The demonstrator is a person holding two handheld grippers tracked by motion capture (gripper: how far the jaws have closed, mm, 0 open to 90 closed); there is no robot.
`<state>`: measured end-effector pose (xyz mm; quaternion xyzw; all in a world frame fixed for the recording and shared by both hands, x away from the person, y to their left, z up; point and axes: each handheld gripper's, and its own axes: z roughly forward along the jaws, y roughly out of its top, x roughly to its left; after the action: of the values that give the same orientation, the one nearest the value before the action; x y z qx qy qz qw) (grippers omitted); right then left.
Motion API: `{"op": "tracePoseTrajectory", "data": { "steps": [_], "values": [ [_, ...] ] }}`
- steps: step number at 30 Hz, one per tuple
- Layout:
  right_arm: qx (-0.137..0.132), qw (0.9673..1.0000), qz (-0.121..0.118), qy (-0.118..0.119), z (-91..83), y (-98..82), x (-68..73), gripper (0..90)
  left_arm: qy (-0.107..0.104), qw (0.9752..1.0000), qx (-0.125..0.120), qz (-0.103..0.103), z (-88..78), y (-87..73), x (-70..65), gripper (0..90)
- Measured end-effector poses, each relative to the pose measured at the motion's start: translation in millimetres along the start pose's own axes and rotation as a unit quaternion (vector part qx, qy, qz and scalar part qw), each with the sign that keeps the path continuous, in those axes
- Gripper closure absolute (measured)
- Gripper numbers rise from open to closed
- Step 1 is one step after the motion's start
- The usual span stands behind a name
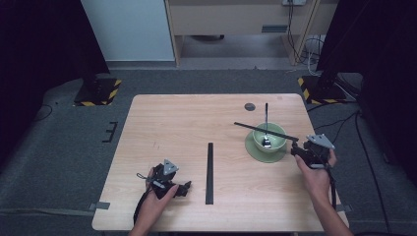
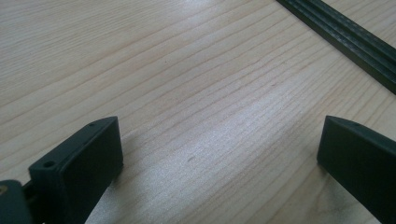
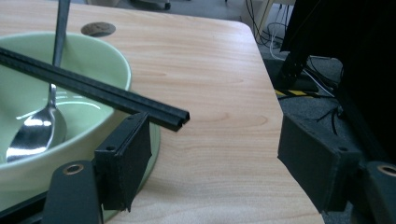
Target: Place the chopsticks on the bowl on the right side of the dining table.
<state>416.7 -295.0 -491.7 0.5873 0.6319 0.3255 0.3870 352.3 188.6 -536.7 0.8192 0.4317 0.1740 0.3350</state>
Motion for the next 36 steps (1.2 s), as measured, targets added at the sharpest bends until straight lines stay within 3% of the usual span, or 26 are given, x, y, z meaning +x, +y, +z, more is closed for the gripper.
{"op": "tracePoseTrajectory", "data": {
  "steps": [26, 36],
  "values": [
    [0.016, 0.9994, -0.03, 0.007, -0.7, 5.3, 1.7, 24.4, 0.0, 1.0, 0.0, 0.0, 0.0, 0.0, -0.1, 0.0],
    [0.018, 0.9994, -0.03, 0.005, 2.1, 1.8, 0.9, 25.5, 0.0, 1.0, 0.0, 0.0, 0.0, 0.0, -0.1, 0.0]
  ]
}}
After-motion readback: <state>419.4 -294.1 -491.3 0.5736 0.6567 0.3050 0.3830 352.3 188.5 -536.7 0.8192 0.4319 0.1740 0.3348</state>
